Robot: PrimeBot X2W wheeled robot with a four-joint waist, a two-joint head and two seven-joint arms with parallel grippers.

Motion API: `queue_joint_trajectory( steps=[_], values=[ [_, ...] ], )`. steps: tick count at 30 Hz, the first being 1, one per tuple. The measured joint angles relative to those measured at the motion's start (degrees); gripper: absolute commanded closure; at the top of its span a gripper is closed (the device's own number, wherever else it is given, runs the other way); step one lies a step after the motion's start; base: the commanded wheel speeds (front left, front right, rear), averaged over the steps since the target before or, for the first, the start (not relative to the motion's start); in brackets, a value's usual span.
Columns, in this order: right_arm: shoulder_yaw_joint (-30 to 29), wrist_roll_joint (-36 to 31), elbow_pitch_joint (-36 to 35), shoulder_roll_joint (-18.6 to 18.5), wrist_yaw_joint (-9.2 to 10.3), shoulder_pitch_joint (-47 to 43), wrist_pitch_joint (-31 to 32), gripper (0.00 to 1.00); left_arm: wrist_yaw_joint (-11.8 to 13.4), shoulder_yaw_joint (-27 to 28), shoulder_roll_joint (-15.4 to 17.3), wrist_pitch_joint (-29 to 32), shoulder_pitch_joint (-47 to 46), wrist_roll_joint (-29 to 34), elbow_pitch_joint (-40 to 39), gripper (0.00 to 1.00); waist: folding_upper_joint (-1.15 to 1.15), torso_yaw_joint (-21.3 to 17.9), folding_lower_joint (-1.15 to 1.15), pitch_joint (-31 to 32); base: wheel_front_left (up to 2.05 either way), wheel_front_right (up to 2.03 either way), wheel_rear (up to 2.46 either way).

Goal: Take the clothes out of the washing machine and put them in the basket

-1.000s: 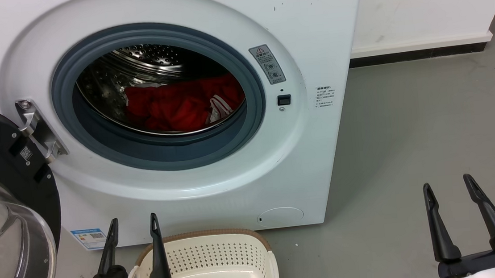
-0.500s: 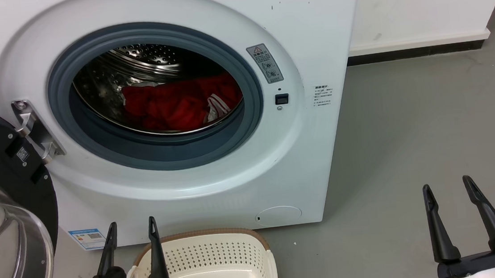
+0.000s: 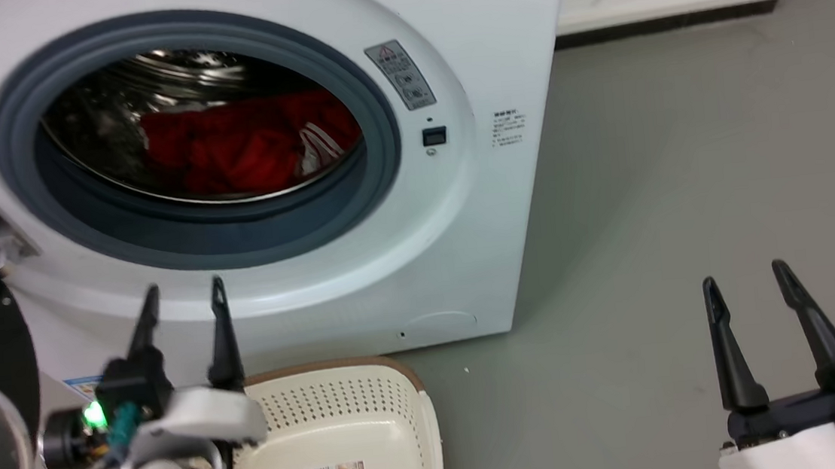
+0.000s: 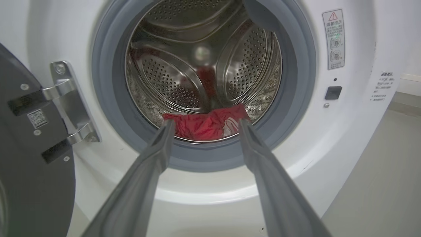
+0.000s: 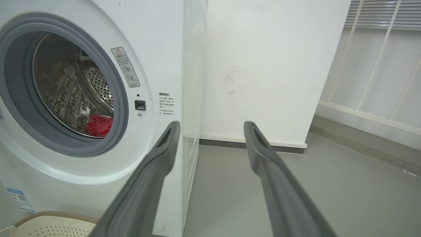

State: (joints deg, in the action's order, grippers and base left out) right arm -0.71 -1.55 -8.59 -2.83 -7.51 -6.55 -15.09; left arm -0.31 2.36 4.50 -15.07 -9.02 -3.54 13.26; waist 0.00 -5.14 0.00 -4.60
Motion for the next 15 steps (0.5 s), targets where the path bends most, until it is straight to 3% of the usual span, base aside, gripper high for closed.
queue_joint_trajectory(
  steps=[15],
  values=[
    [0.1,3.5,-1.6,-0.1,0.00,9.6,0.0,0.00,-2.5,3.5,10.1,0.0,-29.5,1.9,16.2,0.00,0.00,-6.9,0.01,-14.9,0.00,0.00,0.00]
  ],
)
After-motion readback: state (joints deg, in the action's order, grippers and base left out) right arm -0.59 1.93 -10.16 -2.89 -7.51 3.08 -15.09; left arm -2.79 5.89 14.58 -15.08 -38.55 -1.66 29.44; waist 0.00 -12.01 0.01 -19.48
